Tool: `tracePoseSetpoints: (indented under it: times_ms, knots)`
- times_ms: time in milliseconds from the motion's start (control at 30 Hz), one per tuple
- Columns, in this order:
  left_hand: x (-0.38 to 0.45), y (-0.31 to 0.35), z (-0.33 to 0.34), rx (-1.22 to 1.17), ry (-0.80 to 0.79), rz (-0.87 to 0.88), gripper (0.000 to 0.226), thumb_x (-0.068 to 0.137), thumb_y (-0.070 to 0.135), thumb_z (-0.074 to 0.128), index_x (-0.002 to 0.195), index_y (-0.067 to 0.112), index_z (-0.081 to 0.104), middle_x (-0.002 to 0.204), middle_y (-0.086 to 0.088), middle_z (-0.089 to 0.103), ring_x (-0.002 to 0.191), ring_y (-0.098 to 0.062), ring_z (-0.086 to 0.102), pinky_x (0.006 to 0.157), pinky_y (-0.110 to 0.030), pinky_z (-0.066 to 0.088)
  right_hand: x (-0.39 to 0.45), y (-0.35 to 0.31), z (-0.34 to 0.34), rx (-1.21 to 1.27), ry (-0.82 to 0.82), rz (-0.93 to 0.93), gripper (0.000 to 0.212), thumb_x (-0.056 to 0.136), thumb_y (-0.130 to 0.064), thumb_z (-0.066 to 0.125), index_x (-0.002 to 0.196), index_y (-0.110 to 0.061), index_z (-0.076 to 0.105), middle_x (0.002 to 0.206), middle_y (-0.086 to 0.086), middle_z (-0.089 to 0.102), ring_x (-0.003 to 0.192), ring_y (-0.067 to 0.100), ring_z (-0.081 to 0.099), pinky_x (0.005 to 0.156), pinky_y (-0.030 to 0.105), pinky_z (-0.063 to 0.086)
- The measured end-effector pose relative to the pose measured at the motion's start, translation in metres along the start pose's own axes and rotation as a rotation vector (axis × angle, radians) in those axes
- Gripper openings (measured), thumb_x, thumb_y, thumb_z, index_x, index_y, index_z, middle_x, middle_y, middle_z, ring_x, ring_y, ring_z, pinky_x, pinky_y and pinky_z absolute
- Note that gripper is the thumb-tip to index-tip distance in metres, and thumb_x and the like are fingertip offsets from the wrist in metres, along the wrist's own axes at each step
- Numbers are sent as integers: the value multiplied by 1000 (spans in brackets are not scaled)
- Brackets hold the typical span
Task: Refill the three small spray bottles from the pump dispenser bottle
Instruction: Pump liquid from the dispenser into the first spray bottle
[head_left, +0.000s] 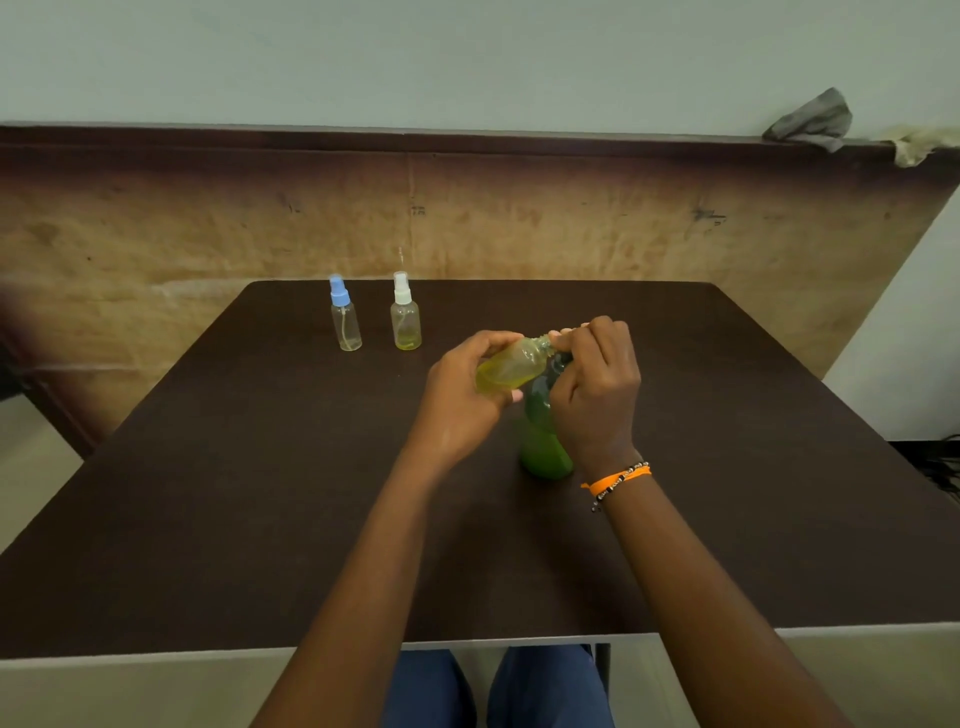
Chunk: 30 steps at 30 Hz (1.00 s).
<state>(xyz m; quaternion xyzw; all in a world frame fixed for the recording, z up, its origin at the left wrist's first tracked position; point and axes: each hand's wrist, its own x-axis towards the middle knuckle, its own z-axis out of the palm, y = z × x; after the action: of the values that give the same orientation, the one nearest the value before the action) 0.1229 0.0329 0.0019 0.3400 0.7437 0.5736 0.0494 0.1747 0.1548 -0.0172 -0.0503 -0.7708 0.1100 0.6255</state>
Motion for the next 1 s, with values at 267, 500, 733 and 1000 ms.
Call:
tracePoseSetpoints:
  times_ms: [267,500,733,1000]
  knots:
    - [0,2,0,-2,-3,1,51,69,-6,72,113,17,62,111,4,66,104,-9,60,93,-34,51,0,2,-2,43,6,5,29,83,7,36,69,5,62,67,16,51,68,21,39,56,33,38]
    - [-1,2,-3,-13,7,-3,50,68,-7,72,111,18,64,108,4,67,103,-9,61,93,-39,51,1,-2,1,63,-2,34,30,80,6,34,67,5,61,67,17,52,69,21,39,57,36,39]
    - [-1,3,-2,-25,0,2,49,70,-5,72,111,19,63,107,5,67,103,-9,62,90,-42,53,2,-2,-3,42,-53,19,10,70,-2,46,67,1,56,69,15,48,68,22,36,59,29,33]
    - [-1,-1,-3,-45,8,3,48,70,-5,72,111,18,64,106,4,68,101,-9,63,88,-43,54,4,-6,-5,63,-91,34,10,72,-8,50,67,0,54,70,14,47,69,22,38,61,28,32]
